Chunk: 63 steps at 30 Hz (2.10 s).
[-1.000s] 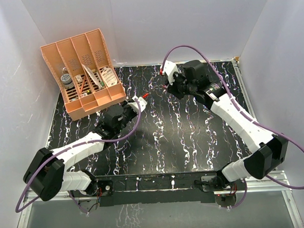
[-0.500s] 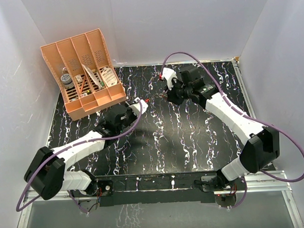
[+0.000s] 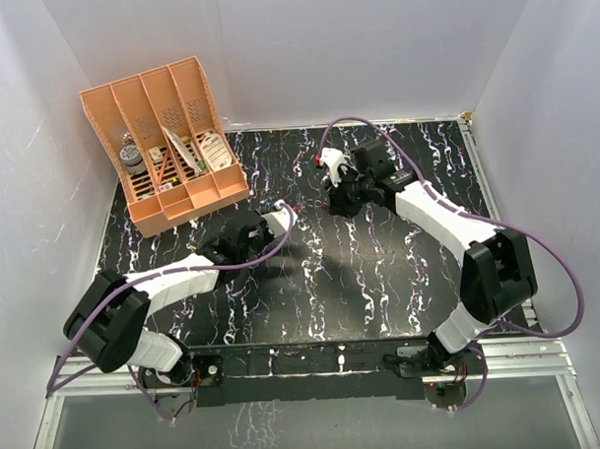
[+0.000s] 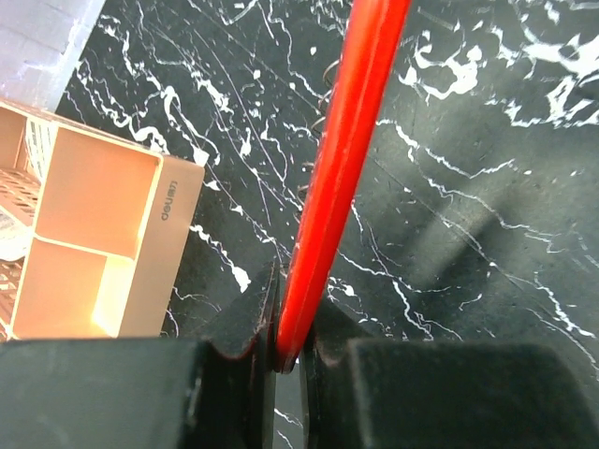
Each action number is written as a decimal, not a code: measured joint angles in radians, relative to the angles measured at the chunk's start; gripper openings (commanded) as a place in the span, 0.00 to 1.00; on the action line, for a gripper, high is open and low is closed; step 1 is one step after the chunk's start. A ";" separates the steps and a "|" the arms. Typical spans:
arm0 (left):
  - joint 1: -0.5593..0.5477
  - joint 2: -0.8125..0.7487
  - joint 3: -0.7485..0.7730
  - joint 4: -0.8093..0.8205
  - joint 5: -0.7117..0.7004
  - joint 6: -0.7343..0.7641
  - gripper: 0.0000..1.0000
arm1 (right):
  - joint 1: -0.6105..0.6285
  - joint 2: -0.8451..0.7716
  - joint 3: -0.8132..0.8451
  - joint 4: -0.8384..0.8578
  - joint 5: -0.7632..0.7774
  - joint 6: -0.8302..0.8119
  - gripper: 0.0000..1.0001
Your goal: Put the keys on the keyring
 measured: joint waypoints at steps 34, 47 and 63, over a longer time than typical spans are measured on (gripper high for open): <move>-0.029 0.296 -0.150 0.444 -0.156 0.050 0.12 | -0.034 0.261 -0.019 0.112 -0.111 0.076 0.00; 0.000 0.222 -0.195 0.378 -0.289 -0.014 0.37 | -0.068 0.310 -0.030 0.050 -0.035 0.089 0.00; -0.001 0.010 -0.099 0.244 -0.406 -0.145 0.89 | -0.095 0.214 -0.063 0.033 0.201 0.196 0.54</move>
